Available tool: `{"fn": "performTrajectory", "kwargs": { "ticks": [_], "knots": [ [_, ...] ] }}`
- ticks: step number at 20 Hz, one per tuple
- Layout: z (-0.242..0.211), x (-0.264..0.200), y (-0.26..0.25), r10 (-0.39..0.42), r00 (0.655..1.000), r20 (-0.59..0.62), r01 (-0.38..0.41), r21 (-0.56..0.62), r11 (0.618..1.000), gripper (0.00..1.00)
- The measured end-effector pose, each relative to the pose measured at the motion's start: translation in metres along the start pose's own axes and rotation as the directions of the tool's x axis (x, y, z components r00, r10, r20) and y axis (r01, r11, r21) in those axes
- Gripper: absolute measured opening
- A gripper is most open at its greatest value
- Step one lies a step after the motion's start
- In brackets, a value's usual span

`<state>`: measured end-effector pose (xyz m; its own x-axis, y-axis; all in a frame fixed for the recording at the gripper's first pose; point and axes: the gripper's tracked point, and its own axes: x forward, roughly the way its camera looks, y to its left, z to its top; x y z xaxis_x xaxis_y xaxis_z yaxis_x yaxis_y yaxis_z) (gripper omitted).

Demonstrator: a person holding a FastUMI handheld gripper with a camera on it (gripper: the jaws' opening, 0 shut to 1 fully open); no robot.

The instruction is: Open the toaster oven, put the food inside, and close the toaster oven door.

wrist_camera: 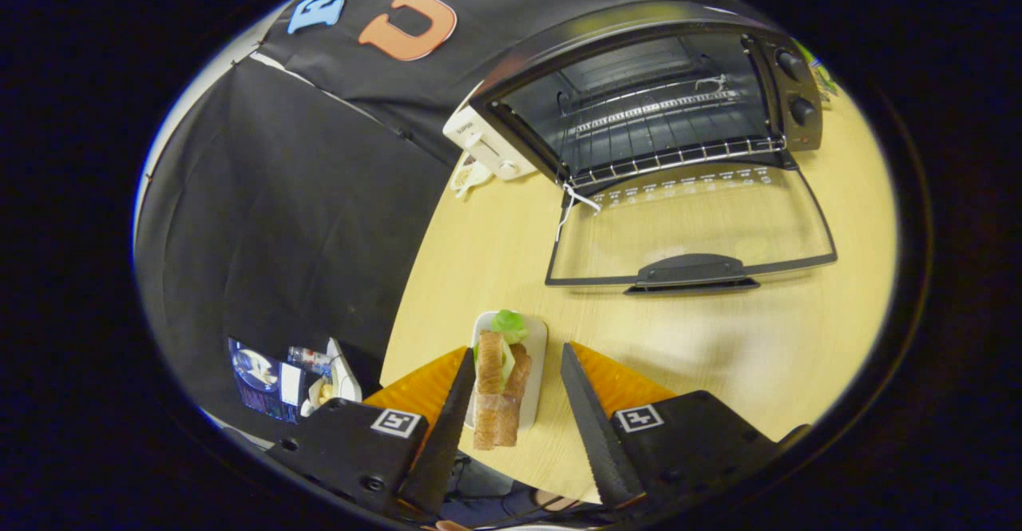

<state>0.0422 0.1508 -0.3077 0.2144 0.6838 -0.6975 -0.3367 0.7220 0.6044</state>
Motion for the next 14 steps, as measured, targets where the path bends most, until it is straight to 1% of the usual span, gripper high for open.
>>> {"fn": "performTrajectory", "kwargs": {
  "ticks": [2, 3, 5, 6, 9, 11, 13, 14],
  "knots": [
    [-0.004, 0.005, 0.009, 0.039, 0.998, -0.038, -0.039, 0.004, 0.999, 0.71],
    [-0.010, 0.006, 0.007, 0.043, 0.997, -0.056, -0.044, -0.001, 0.999, 0.70],
    [-0.022, 0.010, 0.006, 0.026, 0.994, -0.108, -0.029, -0.020, 0.999, 0.68],
    [-0.025, 0.012, 0.006, 0.013, 0.993, -0.115, -0.016, -0.028, 0.999, 0.67],
    [-0.038, 0.017, 0.013, 0.035, 0.987, -0.154, -0.042, -0.044, 0.998, 0.67],
    [-0.044, 0.022, 0.012, 0.026, 0.985, -0.171, -0.033, -0.041, 0.999, 0.65],
    [-0.043, 0.021, 0.015, 0.031, 0.987, -0.159, -0.036, -0.026, 0.999, 0.45],
    [-0.042, 0.022, 0.015, 0.032, 0.988, -0.151, -0.036, -0.024, 0.999, 0.43]
  ]
}}
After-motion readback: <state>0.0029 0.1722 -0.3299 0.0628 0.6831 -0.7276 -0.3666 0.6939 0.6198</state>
